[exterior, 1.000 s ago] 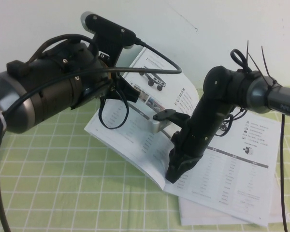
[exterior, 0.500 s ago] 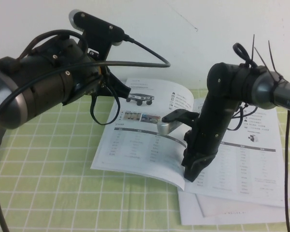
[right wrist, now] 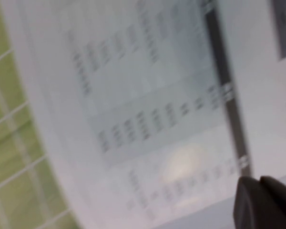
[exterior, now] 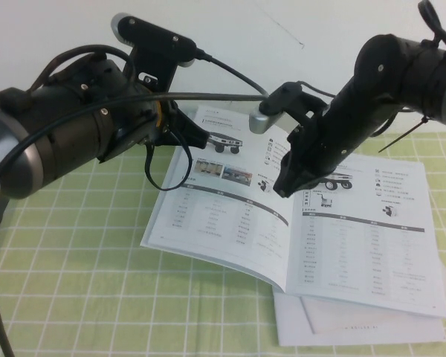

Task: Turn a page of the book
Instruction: Open the closed book

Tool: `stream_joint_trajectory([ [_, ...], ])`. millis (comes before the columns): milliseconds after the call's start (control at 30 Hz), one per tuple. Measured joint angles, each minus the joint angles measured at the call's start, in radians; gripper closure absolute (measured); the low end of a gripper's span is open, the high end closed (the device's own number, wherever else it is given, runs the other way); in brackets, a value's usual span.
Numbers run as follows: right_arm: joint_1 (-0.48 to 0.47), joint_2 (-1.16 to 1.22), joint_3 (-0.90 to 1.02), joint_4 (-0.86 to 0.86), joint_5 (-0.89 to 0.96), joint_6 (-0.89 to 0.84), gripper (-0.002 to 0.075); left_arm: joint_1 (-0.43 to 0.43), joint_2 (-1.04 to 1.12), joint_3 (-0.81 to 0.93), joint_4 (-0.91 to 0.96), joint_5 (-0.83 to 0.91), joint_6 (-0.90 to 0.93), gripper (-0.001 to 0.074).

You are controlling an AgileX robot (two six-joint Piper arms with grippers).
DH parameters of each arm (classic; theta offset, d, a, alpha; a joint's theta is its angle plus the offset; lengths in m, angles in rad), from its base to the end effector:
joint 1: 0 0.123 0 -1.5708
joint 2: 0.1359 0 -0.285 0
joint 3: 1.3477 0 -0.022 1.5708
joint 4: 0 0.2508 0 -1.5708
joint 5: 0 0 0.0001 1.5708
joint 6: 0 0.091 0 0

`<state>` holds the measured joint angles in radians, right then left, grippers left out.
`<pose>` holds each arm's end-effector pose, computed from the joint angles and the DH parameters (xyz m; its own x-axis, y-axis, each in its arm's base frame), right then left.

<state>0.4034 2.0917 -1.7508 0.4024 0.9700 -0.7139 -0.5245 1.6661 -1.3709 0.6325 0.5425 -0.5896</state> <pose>0.4066 0.2055 0.2273 -0.5342 -0.7011 -0.4723 -0.8211 0.5633 0.0924 0.3460 -0.1680 0.3169 -0.5387 0.2797 -0.7948 0.2527 0.9535 0.1642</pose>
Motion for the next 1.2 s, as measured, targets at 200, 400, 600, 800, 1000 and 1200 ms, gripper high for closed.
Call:
stream_joint_trajectory([
  [200,0.0,0.096,-0.002,0.0,-0.266,-0.002,0.0729,0.0,0.0,0.0,-0.002,0.001,0.006,0.0738],
  [400,0.0,0.189,-0.002,0.013,-0.344,-0.002,0.0729,0.0,0.0,0.0,-0.005,0.012,0.029,0.0738],
  [600,-0.004,0.223,-0.017,0.072,-0.296,-0.009,0.0729,0.0,0.0,0.0,-0.007,0.012,0.031,0.0738],
  [800,-0.004,0.224,-0.023,0.138,-0.137,-0.013,0.0729,0.0,0.0,0.0,-0.007,0.012,0.034,0.0738],
  [1000,0.006,0.228,-0.01,0.213,-0.048,-0.032,0.0729,0.0,0.0,0.0,-0.01,0.012,0.034,0.0738],
  [1200,0.022,0.219,0.001,0.252,-0.033,-0.073,0.0729,0.0,0.0,0.0,-0.013,0.016,0.034,0.0738],
])
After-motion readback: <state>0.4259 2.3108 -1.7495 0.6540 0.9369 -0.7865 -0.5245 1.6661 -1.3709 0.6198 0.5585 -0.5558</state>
